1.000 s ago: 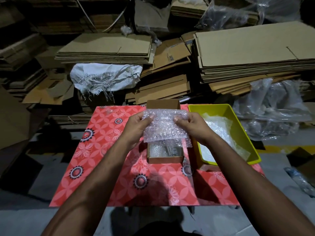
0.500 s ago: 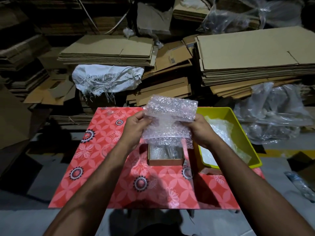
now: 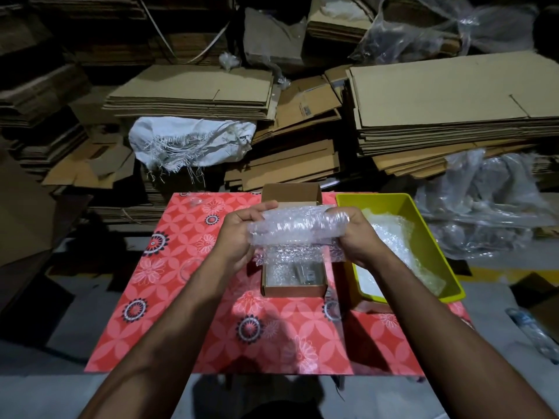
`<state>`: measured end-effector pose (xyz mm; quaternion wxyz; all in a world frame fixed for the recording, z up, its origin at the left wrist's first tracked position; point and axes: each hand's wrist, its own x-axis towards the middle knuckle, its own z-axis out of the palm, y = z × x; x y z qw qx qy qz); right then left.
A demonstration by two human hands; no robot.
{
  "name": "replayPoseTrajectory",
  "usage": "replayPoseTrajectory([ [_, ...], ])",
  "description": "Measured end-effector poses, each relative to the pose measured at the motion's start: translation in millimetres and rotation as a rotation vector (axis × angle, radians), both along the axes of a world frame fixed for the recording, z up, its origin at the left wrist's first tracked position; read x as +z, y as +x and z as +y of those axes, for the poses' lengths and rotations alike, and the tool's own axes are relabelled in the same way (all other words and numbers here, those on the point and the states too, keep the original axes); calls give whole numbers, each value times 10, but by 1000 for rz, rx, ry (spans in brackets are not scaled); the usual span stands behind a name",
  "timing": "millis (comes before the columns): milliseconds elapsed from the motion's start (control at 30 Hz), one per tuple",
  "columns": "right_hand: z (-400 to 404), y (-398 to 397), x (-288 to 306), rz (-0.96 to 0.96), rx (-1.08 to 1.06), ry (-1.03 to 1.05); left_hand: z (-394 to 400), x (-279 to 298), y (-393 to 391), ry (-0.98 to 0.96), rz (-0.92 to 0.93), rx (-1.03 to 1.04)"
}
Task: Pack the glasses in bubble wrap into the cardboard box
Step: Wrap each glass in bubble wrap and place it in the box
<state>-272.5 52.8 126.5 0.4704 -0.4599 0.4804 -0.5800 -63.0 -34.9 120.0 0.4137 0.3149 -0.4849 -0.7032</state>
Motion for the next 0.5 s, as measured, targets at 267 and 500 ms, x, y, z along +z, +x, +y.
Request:
replayPoseTrajectory([
  [267,-2,-21,-1,218,-75,-13,-42,-162,61,202,-31,-185],
  [500,10,-18,-8,-316,-22,227,31,-141,5,68,-213,-32],
])
